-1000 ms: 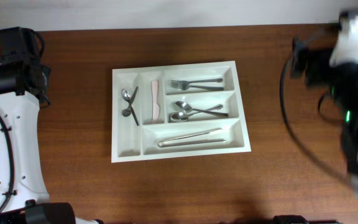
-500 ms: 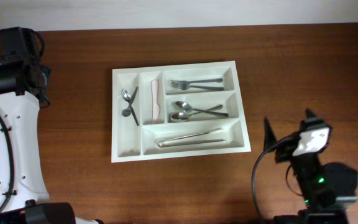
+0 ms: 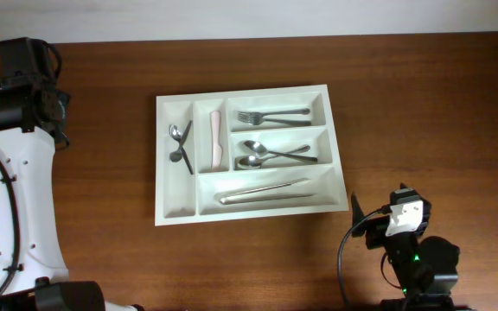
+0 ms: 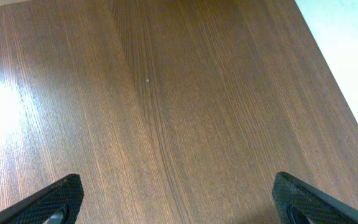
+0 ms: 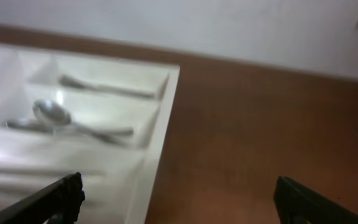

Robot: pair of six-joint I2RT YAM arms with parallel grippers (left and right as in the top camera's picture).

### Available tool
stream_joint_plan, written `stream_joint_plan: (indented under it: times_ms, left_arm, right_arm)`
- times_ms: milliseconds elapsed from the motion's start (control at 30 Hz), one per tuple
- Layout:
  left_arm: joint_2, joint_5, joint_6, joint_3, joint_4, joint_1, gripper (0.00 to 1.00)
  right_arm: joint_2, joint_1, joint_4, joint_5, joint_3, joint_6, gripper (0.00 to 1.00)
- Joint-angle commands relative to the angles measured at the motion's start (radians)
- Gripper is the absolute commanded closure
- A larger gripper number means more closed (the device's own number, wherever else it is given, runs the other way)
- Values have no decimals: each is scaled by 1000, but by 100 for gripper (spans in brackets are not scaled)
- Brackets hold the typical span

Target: Pack container

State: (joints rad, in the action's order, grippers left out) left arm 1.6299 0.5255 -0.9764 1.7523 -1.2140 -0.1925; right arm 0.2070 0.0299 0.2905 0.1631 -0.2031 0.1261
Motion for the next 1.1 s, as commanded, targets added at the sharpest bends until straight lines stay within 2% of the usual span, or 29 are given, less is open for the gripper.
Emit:
stream_joint_plan:
  times_ms: [0, 267, 900, 1067]
  left_arm:
    - [-14, 14, 5, 12, -2, -4, 1]
    - [-14, 13, 5, 12, -2, -4, 1]
    - [-14, 13, 5, 12, -2, -4, 1]
    - [-14, 13, 5, 12, -2, -4, 1]
  right_arm:
    - [-35, -2, 60, -18, 19, -11, 1]
    - [-78, -2, 241, -40, 23, -11, 1]
    - [-204, -2, 268, -90, 55, -4, 1]
    - [-204, -2, 404, -89, 42, -5, 1]
